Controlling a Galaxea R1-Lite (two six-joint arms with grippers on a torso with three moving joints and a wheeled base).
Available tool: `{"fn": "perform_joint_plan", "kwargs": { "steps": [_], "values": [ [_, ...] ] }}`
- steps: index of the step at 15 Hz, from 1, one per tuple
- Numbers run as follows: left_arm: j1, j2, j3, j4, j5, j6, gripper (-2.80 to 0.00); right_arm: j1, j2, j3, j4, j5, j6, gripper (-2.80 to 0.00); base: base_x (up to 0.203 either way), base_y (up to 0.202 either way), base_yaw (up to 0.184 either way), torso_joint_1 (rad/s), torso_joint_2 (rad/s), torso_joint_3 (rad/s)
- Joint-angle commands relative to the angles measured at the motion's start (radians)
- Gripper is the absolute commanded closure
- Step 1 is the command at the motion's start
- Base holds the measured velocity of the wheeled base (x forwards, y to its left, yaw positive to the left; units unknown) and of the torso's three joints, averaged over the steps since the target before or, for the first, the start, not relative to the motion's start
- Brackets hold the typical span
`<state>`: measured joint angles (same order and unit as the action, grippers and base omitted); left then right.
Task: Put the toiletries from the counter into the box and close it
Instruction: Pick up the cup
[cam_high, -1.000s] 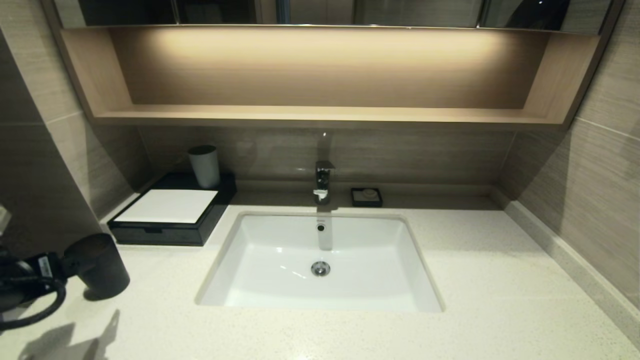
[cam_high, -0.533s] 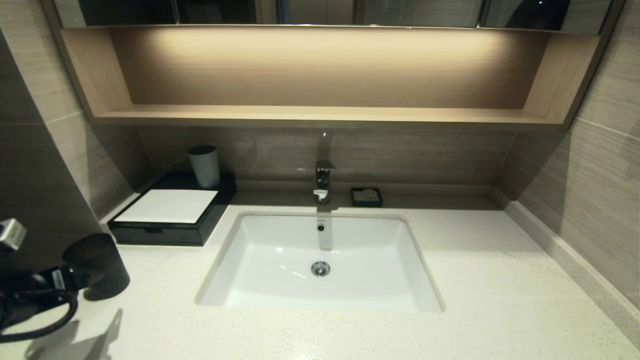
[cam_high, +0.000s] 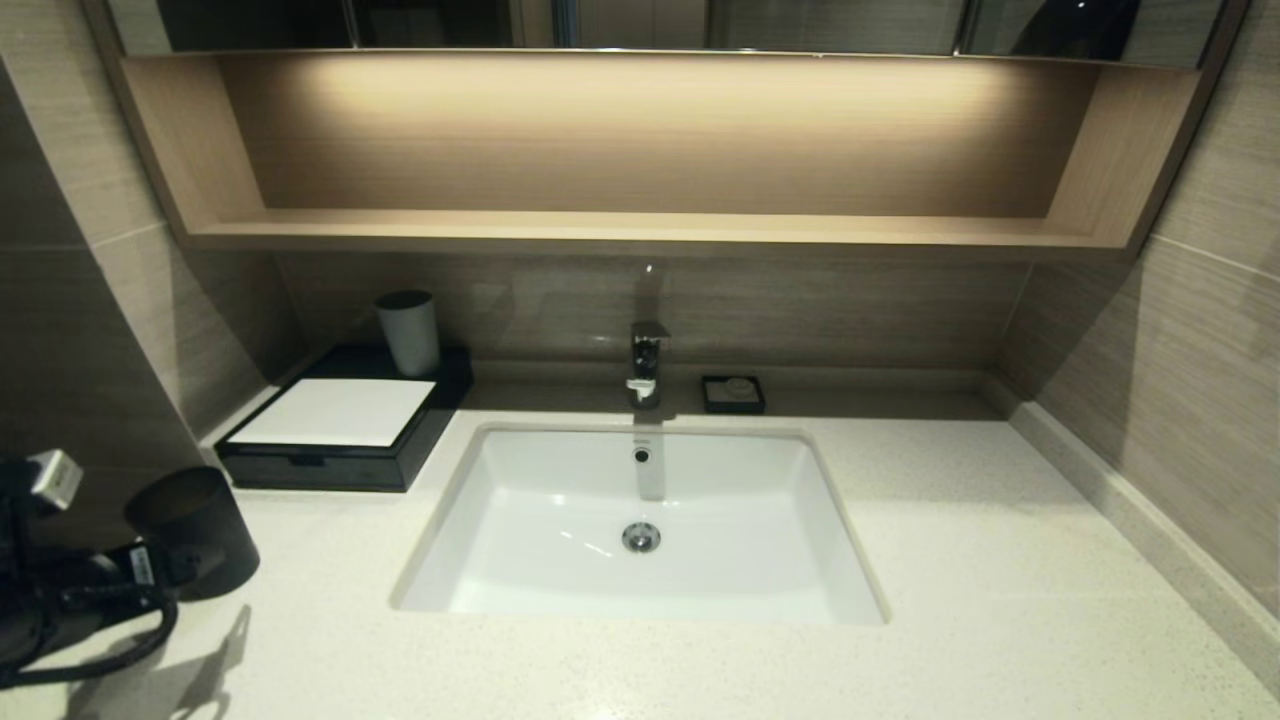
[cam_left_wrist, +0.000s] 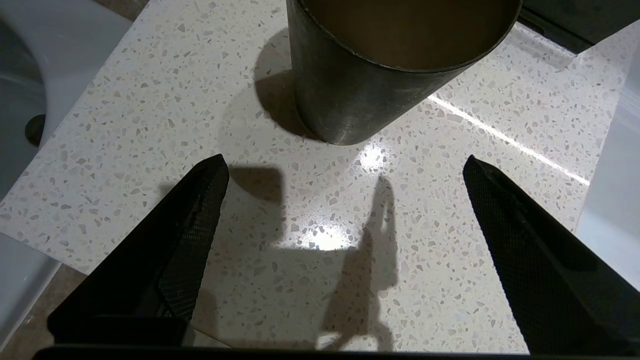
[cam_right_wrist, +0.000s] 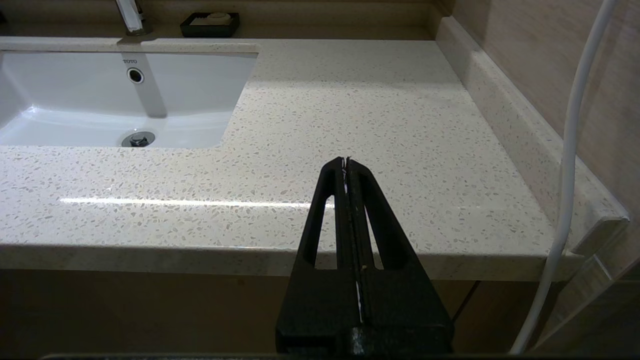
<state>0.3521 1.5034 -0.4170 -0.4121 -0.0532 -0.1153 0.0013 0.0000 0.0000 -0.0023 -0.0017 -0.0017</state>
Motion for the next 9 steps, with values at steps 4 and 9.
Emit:
{"fn": "perform_joint_plan", "kwargs": {
  "steps": [4, 9],
  "values": [
    [0.001, 0.065, 0.013, -0.060, -0.002, -0.001, -2.80, 0.000, 0.000, 0.001, -0.001, 0.000, 0.000, 0.00, 0.000, 0.000, 0.000, 0.000, 0.00, 0.000],
    [-0.001, 0.094, 0.024, -0.113, -0.002, -0.001, -2.80, 0.000, 0.000, 0.000, -0.001, 0.000, 0.000, 0.00, 0.000, 0.000, 0.000, 0.000, 0.00, 0.000]
  ]
}}
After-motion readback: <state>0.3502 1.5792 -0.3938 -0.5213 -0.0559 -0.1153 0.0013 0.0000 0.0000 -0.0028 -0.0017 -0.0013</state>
